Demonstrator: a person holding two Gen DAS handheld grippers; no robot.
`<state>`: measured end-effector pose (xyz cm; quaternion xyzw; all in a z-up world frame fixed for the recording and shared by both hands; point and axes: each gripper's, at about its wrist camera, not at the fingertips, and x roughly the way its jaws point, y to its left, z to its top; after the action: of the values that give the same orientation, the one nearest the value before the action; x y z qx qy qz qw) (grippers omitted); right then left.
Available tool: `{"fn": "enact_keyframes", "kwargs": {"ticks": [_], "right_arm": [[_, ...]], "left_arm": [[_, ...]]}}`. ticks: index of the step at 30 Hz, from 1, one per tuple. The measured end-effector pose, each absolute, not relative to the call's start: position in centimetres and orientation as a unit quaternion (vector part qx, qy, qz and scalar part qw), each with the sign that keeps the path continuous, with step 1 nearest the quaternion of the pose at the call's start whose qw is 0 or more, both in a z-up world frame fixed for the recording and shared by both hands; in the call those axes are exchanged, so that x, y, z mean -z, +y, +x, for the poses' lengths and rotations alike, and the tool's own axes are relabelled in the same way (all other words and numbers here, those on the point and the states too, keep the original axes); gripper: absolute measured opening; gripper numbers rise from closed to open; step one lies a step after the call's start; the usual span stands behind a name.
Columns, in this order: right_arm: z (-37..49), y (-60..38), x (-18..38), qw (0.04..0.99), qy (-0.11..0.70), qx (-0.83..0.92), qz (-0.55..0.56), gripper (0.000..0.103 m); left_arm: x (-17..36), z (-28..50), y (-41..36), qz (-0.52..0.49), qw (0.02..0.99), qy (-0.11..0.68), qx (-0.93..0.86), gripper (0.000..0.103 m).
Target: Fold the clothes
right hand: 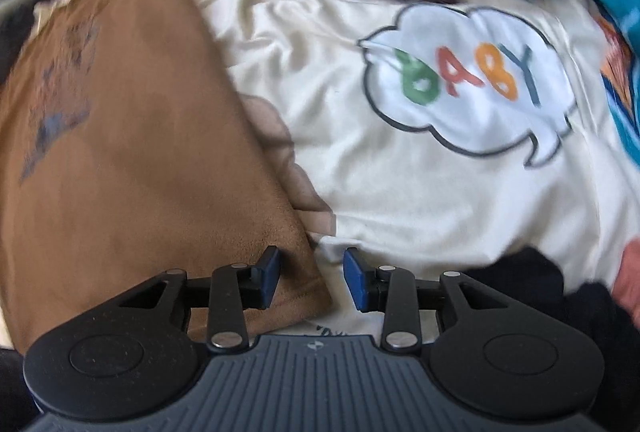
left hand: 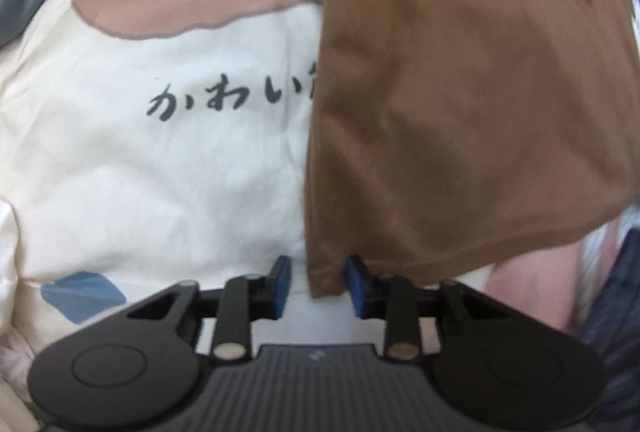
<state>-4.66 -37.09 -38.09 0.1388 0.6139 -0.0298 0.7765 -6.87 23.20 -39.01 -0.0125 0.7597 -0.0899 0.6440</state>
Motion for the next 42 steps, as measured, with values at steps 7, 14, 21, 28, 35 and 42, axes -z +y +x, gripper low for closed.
{"fn": "enact_keyframes", "kwargs": {"ticks": [7,14,21,28,35,42], "right_arm": [[-4.6,-36.1,38.5,0.758,0.645,0.015,0.095,0.038],[-4.6,-36.3,38.7,0.759,0.641,0.013,0.113,0.014],[-5.1,-36.8,38.0,0.757,0.643,0.016,0.114,0.004],[-5.6,-36.8,37.1,0.76,0.641,0.018,0.102,0.004],[-5.6,-36.8,36.5,0.756,0.646,0.026,0.102,0.004],[-5.9,-36.1,37.1,0.742,0.662,0.031,0.101,0.004]], "left_arm": [[38.0,-6.6,24.5,-0.056,0.658,0.747,0.084,0.033],[39.0,-6.0,25.3,-0.078,0.66,0.744,0.069,0.033],[39.3,-6.4,24.2,-0.062,0.667,0.738,0.077,0.046],[38.7,-6.6,24.0,-0.064,0.653,0.747,0.107,0.006],[36.7,-6.3,26.7,-0.065,0.653,0.747,0.106,0.005],[36.9,-5.4,27.8,-0.06,0.656,0.746,0.099,0.005]]}}
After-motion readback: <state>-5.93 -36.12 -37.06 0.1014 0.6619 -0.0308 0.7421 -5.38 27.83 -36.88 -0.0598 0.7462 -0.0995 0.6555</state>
